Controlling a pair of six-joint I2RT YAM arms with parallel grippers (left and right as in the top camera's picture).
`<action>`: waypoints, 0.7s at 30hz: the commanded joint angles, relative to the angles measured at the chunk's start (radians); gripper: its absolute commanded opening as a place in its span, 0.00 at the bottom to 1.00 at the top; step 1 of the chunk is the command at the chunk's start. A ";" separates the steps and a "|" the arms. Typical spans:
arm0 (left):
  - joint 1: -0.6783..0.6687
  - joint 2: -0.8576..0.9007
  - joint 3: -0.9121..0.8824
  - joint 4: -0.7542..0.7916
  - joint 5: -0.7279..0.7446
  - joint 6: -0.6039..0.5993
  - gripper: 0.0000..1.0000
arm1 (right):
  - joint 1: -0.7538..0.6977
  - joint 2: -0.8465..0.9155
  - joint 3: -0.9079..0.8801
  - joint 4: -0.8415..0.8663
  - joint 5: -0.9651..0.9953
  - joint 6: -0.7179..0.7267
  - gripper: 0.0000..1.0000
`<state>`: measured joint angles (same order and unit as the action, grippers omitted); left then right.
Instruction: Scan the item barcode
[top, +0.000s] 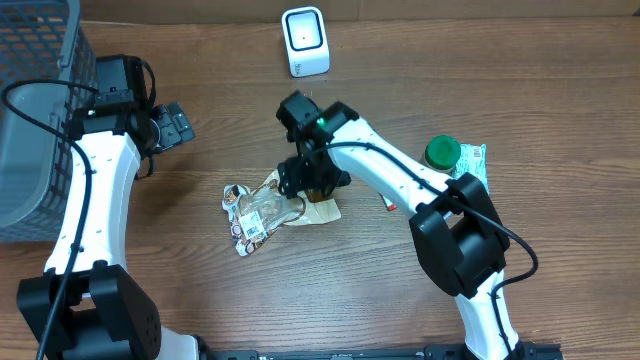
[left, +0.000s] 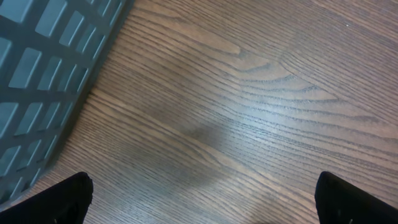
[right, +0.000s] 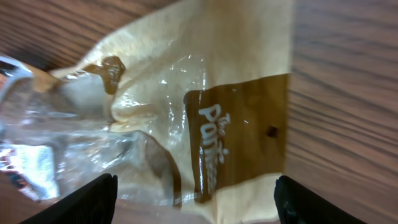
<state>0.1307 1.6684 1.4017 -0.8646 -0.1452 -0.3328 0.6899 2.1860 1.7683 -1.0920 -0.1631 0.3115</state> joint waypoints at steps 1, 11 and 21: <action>-0.007 -0.014 0.014 0.001 0.008 0.019 1.00 | 0.008 -0.016 -0.074 0.051 -0.041 -0.028 0.82; -0.006 -0.014 0.014 0.001 0.008 0.019 1.00 | 0.010 -0.016 -0.242 0.180 -0.008 -0.024 0.64; -0.008 -0.014 0.014 0.001 0.008 0.019 1.00 | 0.009 -0.086 -0.200 0.148 0.188 0.059 0.66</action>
<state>0.1307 1.6684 1.4017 -0.8650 -0.1448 -0.3328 0.7017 2.1380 1.5661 -0.9459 -0.0757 0.3458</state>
